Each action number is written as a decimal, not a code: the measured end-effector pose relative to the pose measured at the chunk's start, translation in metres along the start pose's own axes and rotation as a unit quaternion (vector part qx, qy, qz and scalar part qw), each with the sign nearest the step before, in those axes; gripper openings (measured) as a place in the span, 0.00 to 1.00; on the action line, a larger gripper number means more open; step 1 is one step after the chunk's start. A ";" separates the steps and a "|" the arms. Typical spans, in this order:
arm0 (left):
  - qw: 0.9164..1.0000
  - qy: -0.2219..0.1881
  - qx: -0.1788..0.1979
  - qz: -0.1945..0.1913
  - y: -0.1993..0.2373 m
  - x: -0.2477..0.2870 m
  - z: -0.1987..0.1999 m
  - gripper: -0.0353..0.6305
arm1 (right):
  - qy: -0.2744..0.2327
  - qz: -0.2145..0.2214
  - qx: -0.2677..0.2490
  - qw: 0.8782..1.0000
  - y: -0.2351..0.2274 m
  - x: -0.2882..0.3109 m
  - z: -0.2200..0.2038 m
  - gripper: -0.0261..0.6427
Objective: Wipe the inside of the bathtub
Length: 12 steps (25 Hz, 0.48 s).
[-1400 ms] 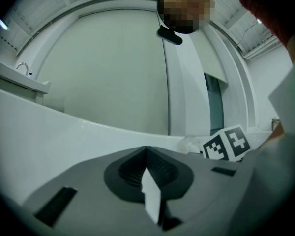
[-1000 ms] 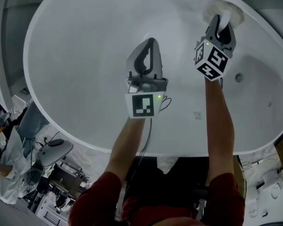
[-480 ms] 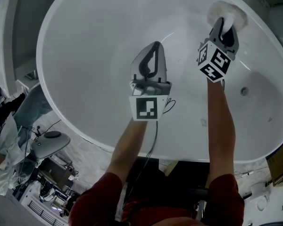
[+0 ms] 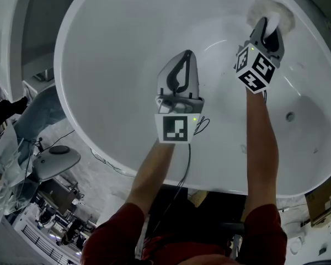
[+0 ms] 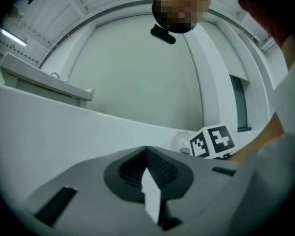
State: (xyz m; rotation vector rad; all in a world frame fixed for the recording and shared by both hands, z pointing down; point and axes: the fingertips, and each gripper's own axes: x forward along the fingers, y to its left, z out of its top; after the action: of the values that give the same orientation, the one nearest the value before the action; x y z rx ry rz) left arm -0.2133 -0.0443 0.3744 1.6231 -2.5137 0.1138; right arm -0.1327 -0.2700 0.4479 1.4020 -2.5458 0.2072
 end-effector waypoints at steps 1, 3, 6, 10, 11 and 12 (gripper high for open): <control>1.000 0.003 -0.001 0.002 0.004 -0.002 -0.002 0.08 | 0.000 0.005 -0.002 1.000 0.008 0.002 0.001 0.18; 1.000 0.007 -0.002 0.007 0.014 -0.005 -0.003 0.08 | -0.001 0.013 -0.005 1.000 0.024 0.007 0.003 0.18; 1.000 0.003 -0.002 0.014 0.027 -0.008 -0.003 0.08 | -0.001 0.012 -0.002 1.000 0.039 0.012 0.006 0.18; 1.000 0.027 0.013 0.008 0.042 -0.017 -0.010 0.08 | 0.000 0.022 -0.011 1.000 0.063 0.015 0.010 0.18; 0.999 0.027 0.015 0.012 0.048 -0.018 -0.009 0.08 | 0.000 0.026 -0.013 1.000 0.071 0.017 0.011 0.18; 0.999 0.023 0.013 0.017 0.054 -0.019 -0.008 0.08 | 0.000 0.029 -0.015 0.999 0.079 0.019 0.012 0.18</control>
State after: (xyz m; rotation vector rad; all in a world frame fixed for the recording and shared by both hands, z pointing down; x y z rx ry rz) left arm -0.2543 -0.0042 0.3799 1.5683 -2.5158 0.1875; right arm -0.2109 -0.2460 0.4400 1.3191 -2.5793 0.1781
